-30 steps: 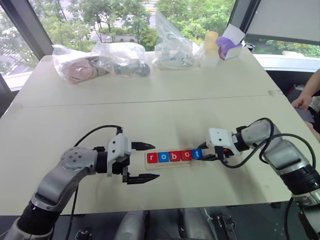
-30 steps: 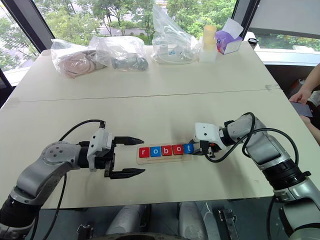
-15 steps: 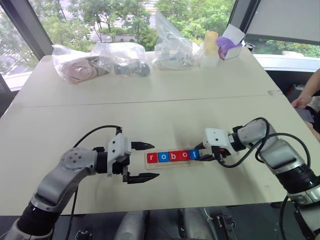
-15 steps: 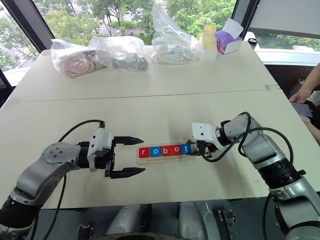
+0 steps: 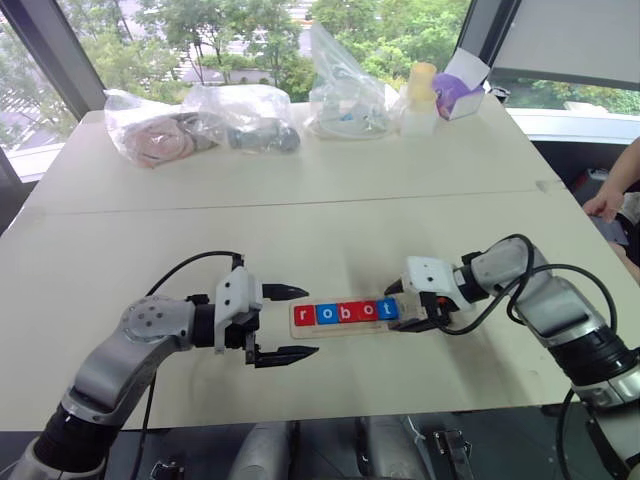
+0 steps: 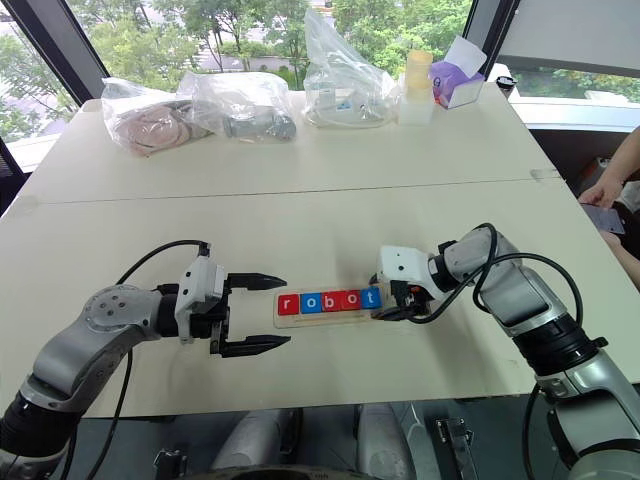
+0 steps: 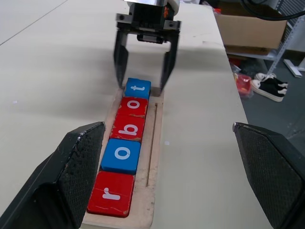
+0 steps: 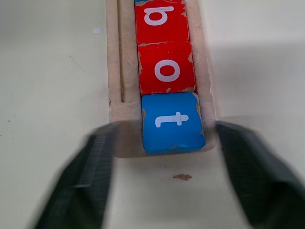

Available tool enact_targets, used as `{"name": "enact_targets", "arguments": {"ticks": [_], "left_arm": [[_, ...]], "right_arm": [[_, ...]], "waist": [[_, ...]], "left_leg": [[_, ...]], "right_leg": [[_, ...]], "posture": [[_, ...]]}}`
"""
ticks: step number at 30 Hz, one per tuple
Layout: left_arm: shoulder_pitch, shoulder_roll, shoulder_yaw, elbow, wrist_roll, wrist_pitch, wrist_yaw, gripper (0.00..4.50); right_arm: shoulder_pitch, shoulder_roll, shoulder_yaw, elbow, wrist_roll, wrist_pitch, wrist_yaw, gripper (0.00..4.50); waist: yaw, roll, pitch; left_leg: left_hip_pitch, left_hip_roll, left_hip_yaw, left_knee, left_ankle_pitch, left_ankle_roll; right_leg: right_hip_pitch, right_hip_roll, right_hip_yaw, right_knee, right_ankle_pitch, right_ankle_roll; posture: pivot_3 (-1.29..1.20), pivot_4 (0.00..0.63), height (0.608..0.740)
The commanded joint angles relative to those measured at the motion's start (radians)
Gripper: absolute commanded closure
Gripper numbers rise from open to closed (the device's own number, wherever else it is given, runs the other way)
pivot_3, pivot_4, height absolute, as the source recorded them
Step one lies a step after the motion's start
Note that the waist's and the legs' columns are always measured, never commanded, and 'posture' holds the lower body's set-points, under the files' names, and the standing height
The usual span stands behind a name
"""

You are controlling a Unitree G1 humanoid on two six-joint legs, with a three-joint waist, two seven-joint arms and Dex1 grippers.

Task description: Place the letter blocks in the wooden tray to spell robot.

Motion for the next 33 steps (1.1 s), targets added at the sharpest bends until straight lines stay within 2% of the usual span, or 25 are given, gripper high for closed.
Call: {"name": "enact_targets", "arguments": {"ticks": [1, 7, 14, 22, 33], "left_arm": [[-0.002, -0.001, 0.026, -0.037, -0.011, -0.014, 0.002, 0.00], [-0.003, 0.000, 0.026, -0.035, -0.012, -0.014, 0.000, 0.00], [-0.010, -0.002, 0.022, -0.031, -0.012, -0.013, -0.002, 0.00], [-0.014, -0.001, 0.022, -0.026, -0.011, -0.015, -0.007, 0.00], [-0.003, 0.006, 0.027, -0.036, -0.012, -0.012, -0.007, 0.00]], "right_arm": [[-0.019, 0.001, -0.006, -0.043, 0.006, 0.008, 0.003, 0.03], [-0.057, -0.026, -0.060, -0.015, 0.016, 0.016, -0.011, 0.03], [-0.083, -0.056, -0.075, 0.096, -0.019, -0.063, -0.028, 0.03], [-0.099, -0.020, -0.071, 0.146, -0.032, -0.104, -0.055, 0.03], [-0.098, 0.019, -0.061, 0.111, -0.029, -0.082, -0.055, 0.03]], "waist": [[0.000, 0.000, 0.000], [0.000, 0.000, 0.000], [0.000, 0.000, 0.000], [-0.002, 0.000, 0.000], [-0.002, 0.000, 0.000]], "left_leg": [[0.000, 0.000, 0.000, 0.000, 0.000, 0.000], [0.000, 0.000, 0.000, 0.000, 0.000, 0.000], [0.000, 0.000, 0.000, 0.000, 0.000, 0.000], [0.000, 0.000, 0.000, 0.000, 0.000, 0.000], [0.000, 0.000, 0.000, 0.000, 0.000, 0.000]], "right_leg": [[0.000, 0.000, 0.000, 0.000, 0.000, 0.000], [0.000, 0.000, 0.000, 0.000, 0.000, 0.000], [0.000, 0.000, 0.000, 0.000, 0.000, 0.000], [-0.001, 0.000, 0.000, 0.001, 0.000, 0.000], [-0.001, 0.000, 0.000, 0.001, 0.000, 0.000]], "posture": [[0.00, 0.150, 0.740], [0.00, 0.150, 0.740], [0.00, 0.150, 0.740], [0.00, 0.150, 0.740], [0.00, 0.150, 0.740]]}}
